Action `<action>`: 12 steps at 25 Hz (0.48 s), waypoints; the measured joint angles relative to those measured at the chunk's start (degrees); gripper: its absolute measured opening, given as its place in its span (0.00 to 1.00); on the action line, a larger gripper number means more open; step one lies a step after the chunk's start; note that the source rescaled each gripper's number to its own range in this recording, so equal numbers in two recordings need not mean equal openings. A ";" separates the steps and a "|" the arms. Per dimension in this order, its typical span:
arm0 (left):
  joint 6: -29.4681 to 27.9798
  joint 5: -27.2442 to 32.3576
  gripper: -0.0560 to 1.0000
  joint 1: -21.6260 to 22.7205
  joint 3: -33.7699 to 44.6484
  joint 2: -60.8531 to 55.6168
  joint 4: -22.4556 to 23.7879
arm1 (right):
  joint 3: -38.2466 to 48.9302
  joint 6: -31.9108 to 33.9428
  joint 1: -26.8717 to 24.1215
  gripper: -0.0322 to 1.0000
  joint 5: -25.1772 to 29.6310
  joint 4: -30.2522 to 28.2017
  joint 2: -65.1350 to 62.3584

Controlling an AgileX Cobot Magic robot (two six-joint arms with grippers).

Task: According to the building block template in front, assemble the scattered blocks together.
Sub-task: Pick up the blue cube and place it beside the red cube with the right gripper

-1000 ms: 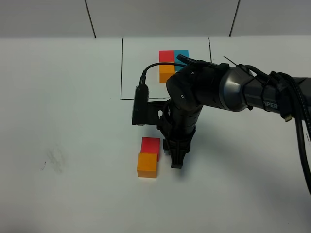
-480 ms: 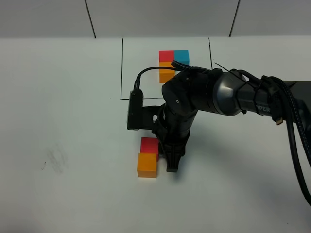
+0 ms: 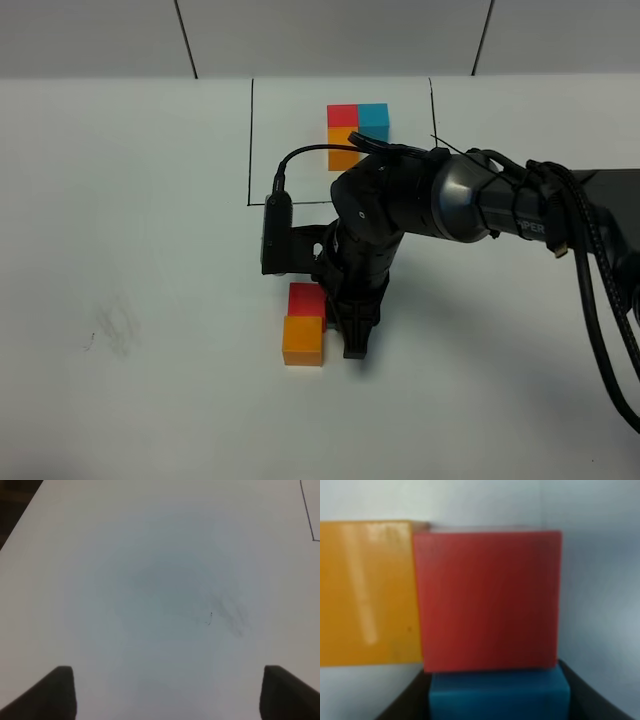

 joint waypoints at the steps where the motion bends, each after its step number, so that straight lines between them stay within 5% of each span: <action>1: 0.00 0.00 0.70 0.00 0.00 0.00 0.00 | 0.00 -0.05 0.00 0.30 -0.05 0.21 0.41; 12: 0.00 0.00 0.70 0.00 0.00 0.00 0.00 | -0.21 -0.46 0.00 0.30 0.17 0.64 0.78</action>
